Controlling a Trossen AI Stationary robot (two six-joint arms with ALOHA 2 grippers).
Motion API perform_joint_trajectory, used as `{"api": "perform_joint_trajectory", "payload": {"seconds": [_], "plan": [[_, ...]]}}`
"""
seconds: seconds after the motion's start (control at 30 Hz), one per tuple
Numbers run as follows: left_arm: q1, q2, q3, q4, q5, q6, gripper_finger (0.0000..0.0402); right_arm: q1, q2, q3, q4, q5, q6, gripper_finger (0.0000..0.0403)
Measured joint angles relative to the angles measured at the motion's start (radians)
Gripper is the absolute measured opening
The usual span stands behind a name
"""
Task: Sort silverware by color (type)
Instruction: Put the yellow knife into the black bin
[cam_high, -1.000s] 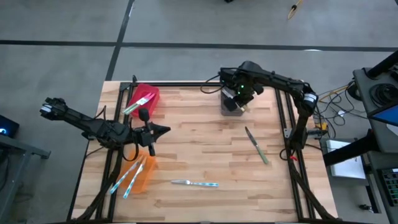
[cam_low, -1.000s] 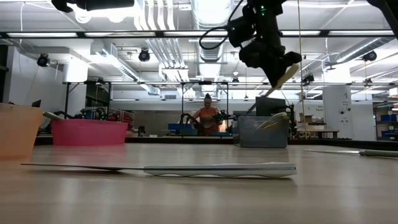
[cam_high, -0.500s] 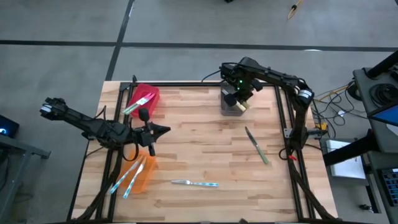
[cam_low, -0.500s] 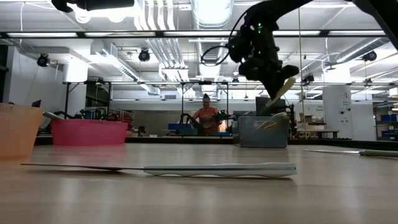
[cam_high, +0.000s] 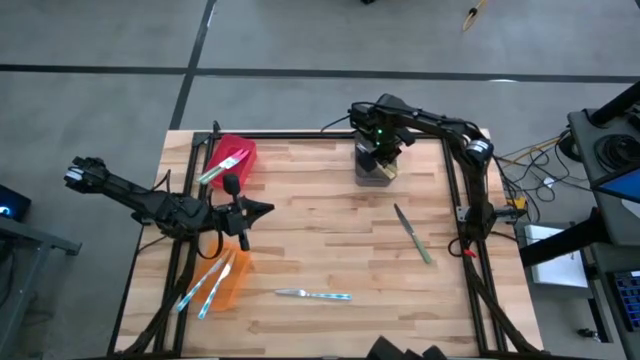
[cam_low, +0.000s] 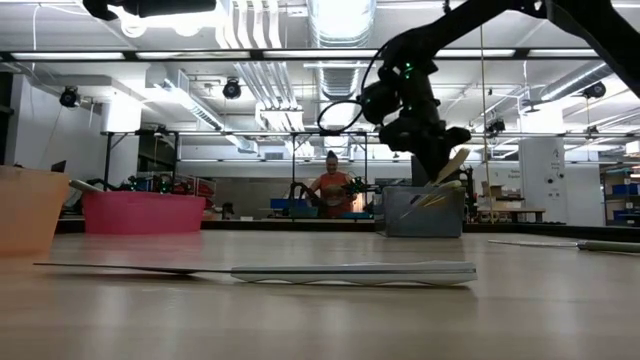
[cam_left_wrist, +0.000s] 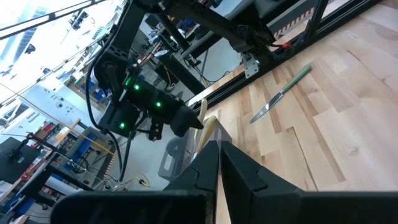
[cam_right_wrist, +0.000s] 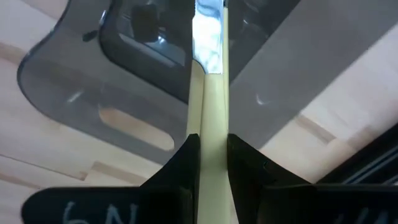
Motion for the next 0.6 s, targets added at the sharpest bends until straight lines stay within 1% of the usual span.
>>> {"api": "perform_joint_trajectory", "payload": {"seconds": [0.33,0.6], "plan": [[0.0,0.0,0.0,0.0,0.0,0.0,0.0,-0.006,0.017,0.0,0.07,0.003,-0.006,0.0045],[0.0,0.0,0.0,0.0,0.0,0.001,0.0,-0.006,0.017,0.0,0.08,0.003,-0.005,0.0099]]}}
